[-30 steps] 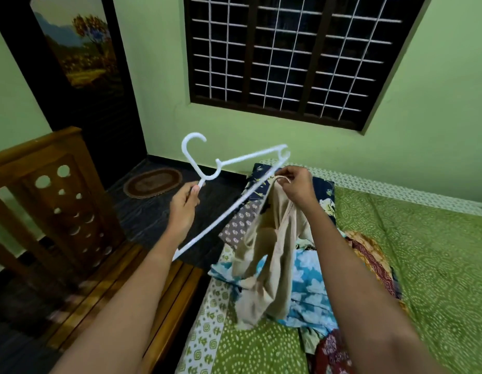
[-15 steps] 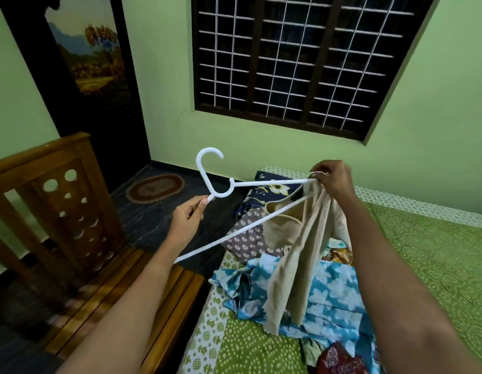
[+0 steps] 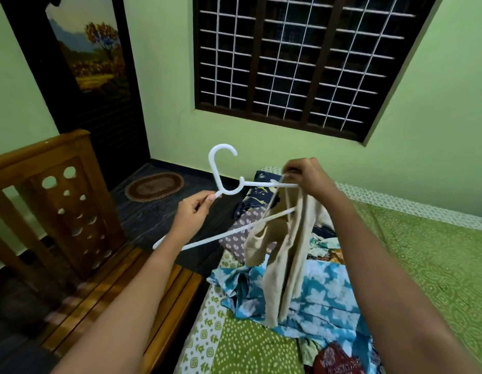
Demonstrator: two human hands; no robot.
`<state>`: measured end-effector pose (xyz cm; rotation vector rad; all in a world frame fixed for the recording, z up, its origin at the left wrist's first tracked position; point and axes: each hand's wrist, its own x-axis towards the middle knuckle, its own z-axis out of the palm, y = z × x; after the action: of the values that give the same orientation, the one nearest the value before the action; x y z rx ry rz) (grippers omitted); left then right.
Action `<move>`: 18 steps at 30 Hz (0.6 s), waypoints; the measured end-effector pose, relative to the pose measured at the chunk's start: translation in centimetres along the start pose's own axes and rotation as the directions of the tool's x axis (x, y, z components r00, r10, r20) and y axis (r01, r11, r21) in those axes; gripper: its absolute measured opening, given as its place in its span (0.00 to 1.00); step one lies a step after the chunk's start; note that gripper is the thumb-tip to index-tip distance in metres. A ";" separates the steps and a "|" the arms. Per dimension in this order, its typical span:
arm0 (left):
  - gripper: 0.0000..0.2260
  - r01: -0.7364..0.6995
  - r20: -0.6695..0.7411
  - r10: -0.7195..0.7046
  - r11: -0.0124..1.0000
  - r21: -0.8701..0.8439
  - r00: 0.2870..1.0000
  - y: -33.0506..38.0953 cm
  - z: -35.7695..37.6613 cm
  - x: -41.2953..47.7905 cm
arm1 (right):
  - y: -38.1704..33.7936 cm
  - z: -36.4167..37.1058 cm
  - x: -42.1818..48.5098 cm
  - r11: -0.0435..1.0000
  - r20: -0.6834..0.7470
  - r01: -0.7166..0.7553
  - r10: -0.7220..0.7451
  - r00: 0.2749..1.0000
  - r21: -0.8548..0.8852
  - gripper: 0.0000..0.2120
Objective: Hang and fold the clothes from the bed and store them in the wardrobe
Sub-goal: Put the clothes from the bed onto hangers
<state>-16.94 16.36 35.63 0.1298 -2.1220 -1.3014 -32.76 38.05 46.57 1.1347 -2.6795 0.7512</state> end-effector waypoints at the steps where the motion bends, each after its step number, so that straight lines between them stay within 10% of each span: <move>1: 0.08 0.004 -0.010 -0.003 1.000 0.030 1.000 0.2 0.8 0.0 | -1.6 0.8 -0.1 0.998 -0.001 0.056 -0.056 0.998 0.026 0.05; 6: 0.15 0.034 -0.154 -0.024 0.997 0.066 0.988 0.6 3.3 -0.6 | -6.4 3.4 0.4 0.988 -0.074 0.085 -0.076 0.994 0.127 0.10; 12: 0.20 0.077 -0.216 -0.074 0.997 0.007 0.974 0.8 2.3 -0.2 | -6.5 3.3 0.1 0.986 0.161 0.167 -0.164 0.973 0.000 0.15; 18: 0.05 0.070 -0.124 -0.061 0.995 0.071 0.990 1.9 1.7 1.0 | -6.4 4.8 -0.1 0.979 0.025 0.157 -0.155 0.988 -0.127 0.13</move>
<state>-18.19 18.23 37.17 0.3051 -2.0781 -1.2190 -27.89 31.91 44.87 1.3031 -2.5705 0.5377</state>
